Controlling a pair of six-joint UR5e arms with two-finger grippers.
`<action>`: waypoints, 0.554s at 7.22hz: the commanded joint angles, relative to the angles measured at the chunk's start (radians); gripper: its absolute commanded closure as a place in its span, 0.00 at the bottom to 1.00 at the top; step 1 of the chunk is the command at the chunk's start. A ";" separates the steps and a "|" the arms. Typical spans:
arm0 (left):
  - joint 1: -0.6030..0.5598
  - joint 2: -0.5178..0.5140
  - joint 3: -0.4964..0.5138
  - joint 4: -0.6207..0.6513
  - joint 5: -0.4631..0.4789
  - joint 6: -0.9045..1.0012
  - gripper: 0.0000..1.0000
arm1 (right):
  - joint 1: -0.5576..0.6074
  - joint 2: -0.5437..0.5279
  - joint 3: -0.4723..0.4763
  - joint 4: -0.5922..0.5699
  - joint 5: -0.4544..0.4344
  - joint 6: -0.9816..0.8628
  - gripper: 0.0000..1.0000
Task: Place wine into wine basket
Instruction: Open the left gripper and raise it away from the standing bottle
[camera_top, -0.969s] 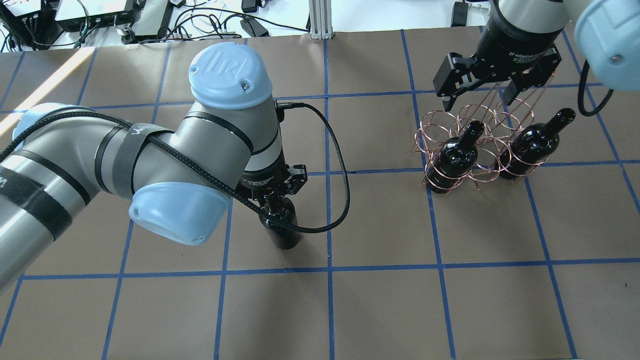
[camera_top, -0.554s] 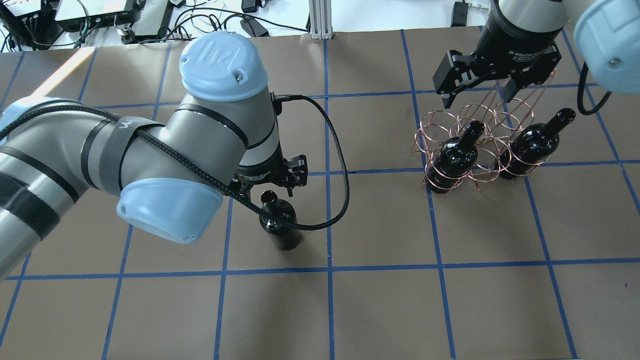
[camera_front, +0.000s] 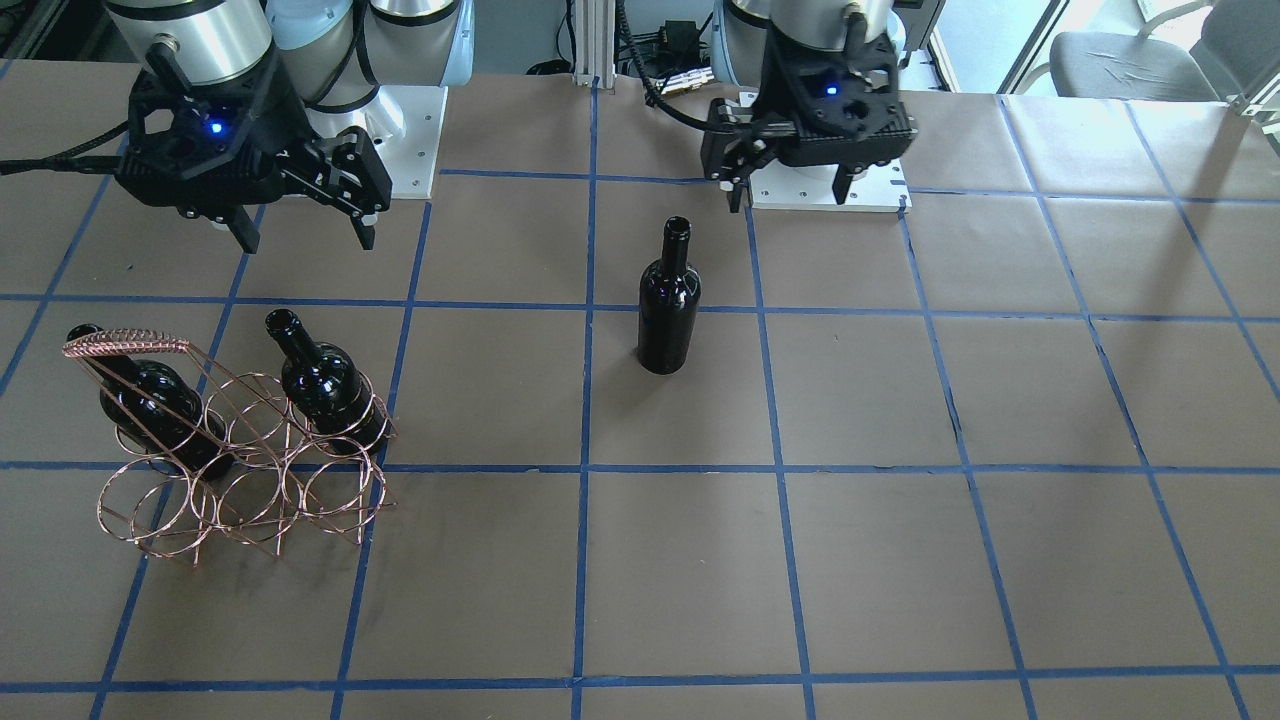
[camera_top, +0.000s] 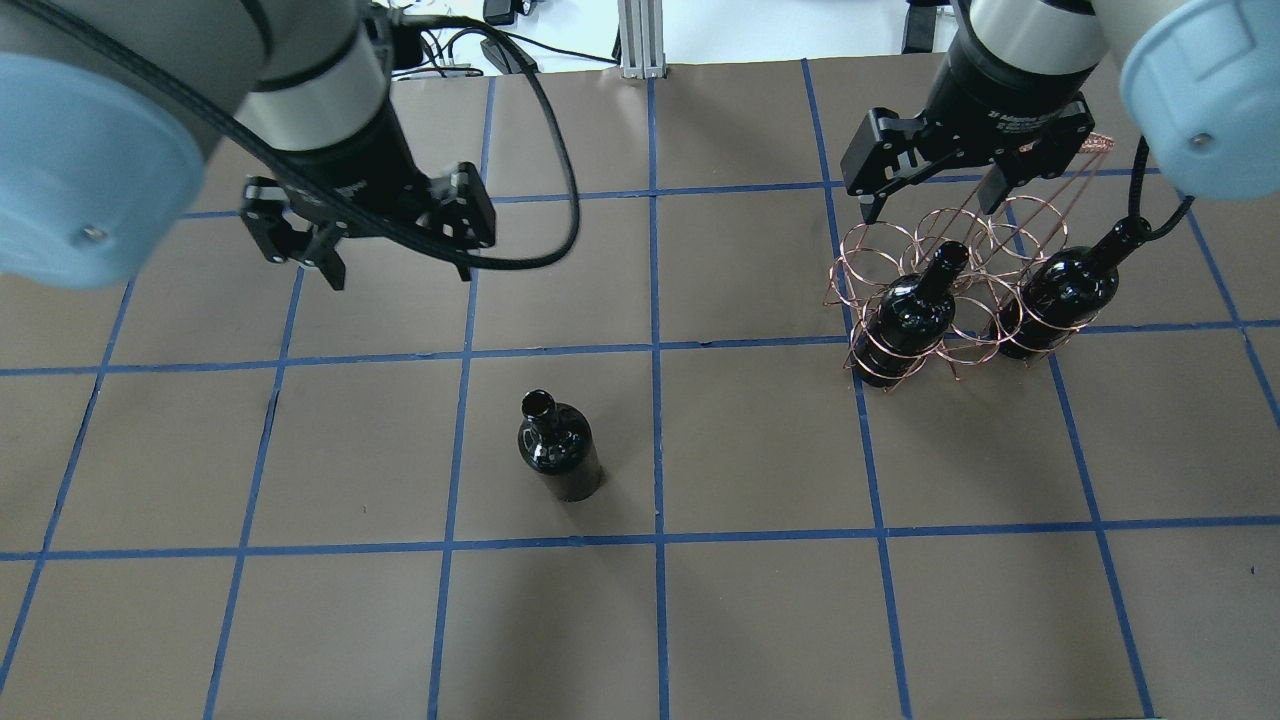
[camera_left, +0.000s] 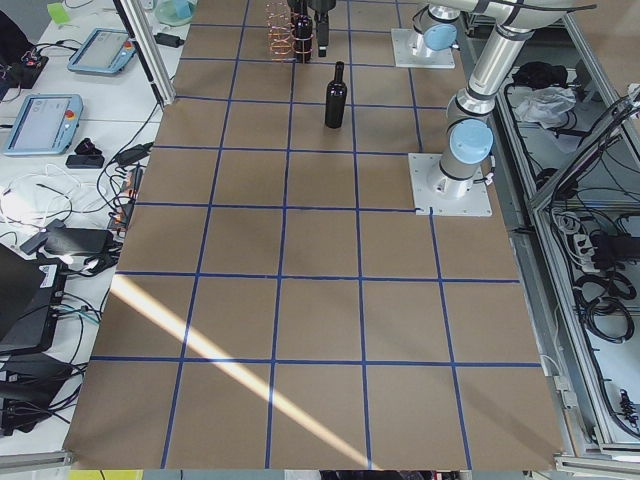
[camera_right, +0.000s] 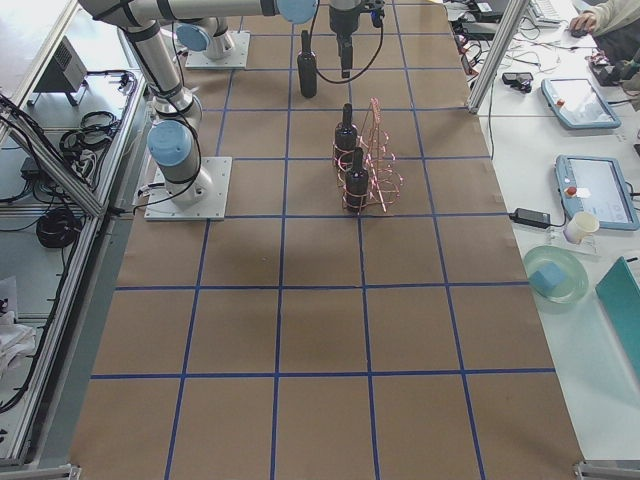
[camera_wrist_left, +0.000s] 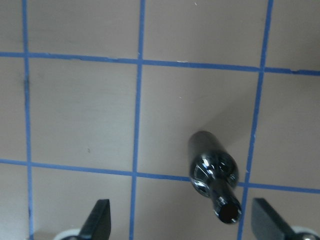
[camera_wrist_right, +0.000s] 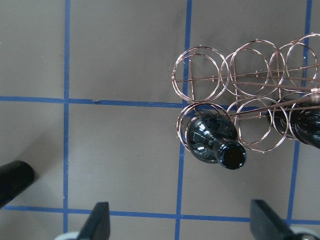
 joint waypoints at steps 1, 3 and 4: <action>0.146 0.011 0.031 -0.048 -0.012 0.235 0.00 | 0.203 0.041 0.004 -0.064 -0.001 0.282 0.01; 0.168 0.019 0.030 -0.088 -0.143 0.256 0.00 | 0.408 0.119 0.003 -0.164 -0.004 0.534 0.01; 0.166 0.024 0.031 -0.087 -0.127 0.256 0.00 | 0.474 0.151 0.003 -0.207 -0.024 0.589 0.01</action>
